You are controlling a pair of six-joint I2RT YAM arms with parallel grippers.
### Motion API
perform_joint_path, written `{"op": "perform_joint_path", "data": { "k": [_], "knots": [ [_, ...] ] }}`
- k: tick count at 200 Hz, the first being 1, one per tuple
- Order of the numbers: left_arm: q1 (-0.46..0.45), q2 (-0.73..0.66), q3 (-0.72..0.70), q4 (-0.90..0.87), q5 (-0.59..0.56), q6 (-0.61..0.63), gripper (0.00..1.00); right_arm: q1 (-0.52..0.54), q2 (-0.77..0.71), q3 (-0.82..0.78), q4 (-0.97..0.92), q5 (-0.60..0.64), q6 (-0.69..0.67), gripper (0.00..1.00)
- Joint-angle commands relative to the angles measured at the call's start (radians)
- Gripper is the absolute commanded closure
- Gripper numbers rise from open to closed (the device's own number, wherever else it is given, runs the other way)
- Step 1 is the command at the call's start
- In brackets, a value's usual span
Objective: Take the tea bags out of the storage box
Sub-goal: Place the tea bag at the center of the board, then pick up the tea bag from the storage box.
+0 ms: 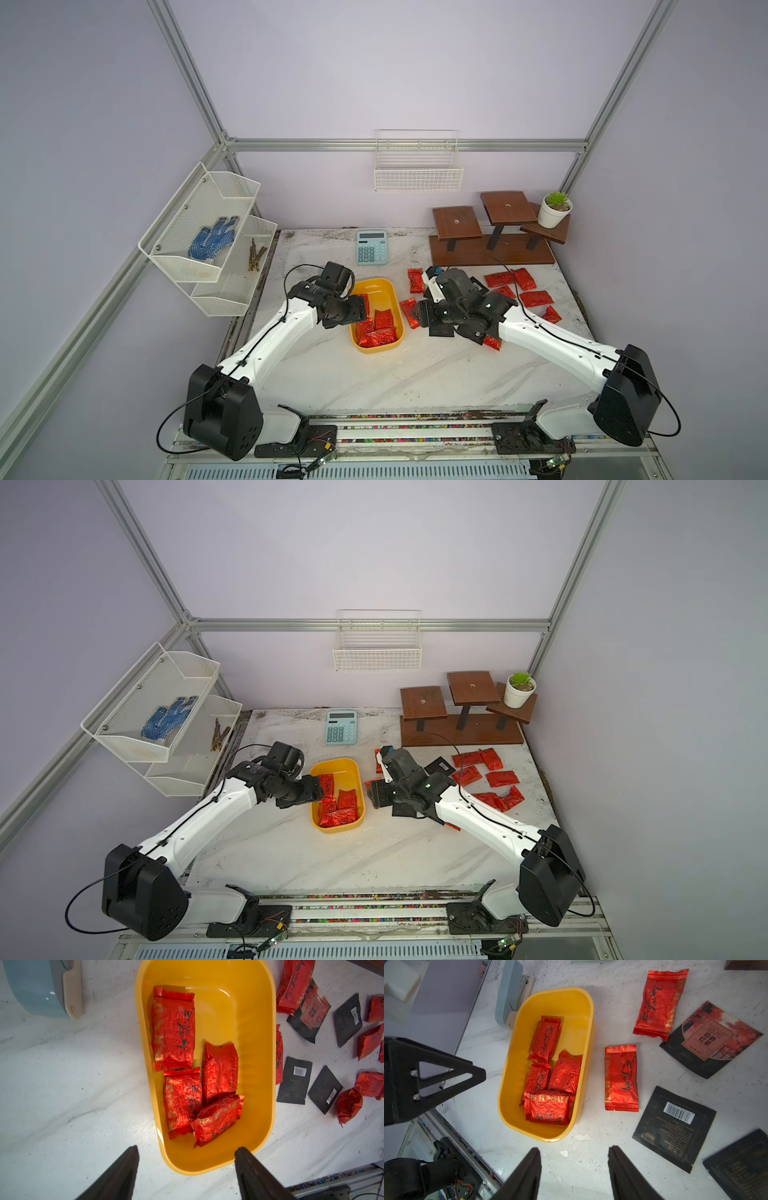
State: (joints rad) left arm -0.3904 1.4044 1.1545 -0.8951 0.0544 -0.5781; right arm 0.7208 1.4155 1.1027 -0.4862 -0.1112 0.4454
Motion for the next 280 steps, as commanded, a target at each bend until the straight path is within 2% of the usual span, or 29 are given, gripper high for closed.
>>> {"op": "perform_joint_path", "data": {
  "k": [1, 51, 70, 96, 149, 206, 238, 280],
  "knots": [
    [-0.04, 0.098, 0.101, -0.021, -0.115, 0.034, 0.23, 0.006, -0.043, -0.032, 0.041, -0.007, 0.022, 0.43],
    [-0.126, 0.355, 0.304, -0.083, -0.271, 0.01, 0.22, 0.006, -0.152, -0.1, 0.036, 0.009, 0.009, 0.42],
    [-0.142, 0.431, 0.358, -0.111, -0.366, -0.01, 0.23, 0.007, -0.199, -0.125, 0.029, 0.012, 0.002, 0.42],
    [-0.142, 0.522, 0.415, -0.147, -0.438, -0.033, 0.22, 0.006, -0.272, -0.171, 0.034, 0.021, 0.005, 0.42],
    [-0.141, 0.623, 0.467, -0.154, -0.435, -0.06, 0.22, 0.005, -0.391, -0.252, 0.044, 0.047, -0.005, 0.4],
    [-0.121, 0.686, 0.468, -0.122, -0.424, -0.067, 0.23, 0.005, -0.392, -0.279, 0.05, 0.009, 0.009, 0.41],
    [-0.096, 0.669, 0.413, -0.084, -0.416, -0.058, 0.3, 0.006, -0.386, -0.285, 0.059, 0.002, 0.02, 0.41],
    [-0.083, 0.665, 0.389, -0.054, -0.395, -0.024, 0.53, 0.005, -0.357, -0.281, 0.072, -0.004, 0.034, 0.41]
  ]
}}
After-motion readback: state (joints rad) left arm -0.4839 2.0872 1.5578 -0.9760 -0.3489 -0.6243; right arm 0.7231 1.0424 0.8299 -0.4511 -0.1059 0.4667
